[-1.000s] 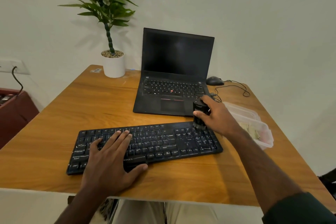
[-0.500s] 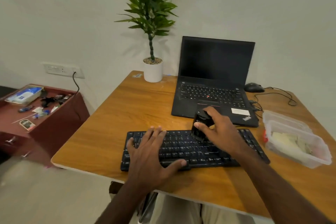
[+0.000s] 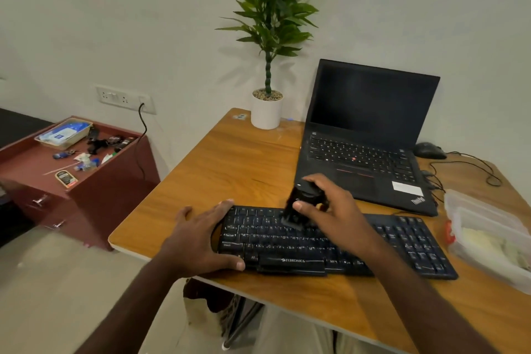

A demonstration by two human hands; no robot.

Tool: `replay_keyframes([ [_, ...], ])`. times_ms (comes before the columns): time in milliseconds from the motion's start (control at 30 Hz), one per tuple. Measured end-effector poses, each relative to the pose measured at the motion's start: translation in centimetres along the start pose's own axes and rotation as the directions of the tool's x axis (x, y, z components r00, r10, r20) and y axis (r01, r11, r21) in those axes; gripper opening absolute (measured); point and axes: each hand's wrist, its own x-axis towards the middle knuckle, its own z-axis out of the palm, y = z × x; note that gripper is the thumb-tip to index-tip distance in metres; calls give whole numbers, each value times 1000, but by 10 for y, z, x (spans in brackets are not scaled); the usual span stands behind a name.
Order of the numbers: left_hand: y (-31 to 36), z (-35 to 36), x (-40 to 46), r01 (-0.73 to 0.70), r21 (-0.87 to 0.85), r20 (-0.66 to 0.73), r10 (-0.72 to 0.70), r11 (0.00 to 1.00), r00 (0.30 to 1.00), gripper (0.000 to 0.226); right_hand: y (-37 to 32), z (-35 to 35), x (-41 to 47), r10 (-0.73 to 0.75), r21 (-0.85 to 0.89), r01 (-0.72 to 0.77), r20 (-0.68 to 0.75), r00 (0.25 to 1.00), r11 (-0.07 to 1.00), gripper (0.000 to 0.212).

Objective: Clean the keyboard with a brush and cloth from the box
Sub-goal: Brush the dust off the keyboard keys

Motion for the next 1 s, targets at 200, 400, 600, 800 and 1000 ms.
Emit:
replay_keyframes([
  [200,-4,-1,-3,-40,-65,16,41,997,999,140,-26,54,32,-74,41,68,141,987,997,28],
  [400,-8,4,0,-53,-63,-26,51,997,998,125,-35,90,45,-108,48,98,299,948,994,25],
  [600,-6,2,0,-44,-72,-32,42,996,999,130,-31,66,58,-65,-148,134,398,915,980,32],
  [800,-8,4,1,-32,-62,-40,30,998,999,133,-35,64,58,-88,-74,118,321,943,990,31],
  [1000,-8,1,2,-52,-87,-35,50,995,998,116,-31,98,52,-142,-53,163,280,949,985,35],
])
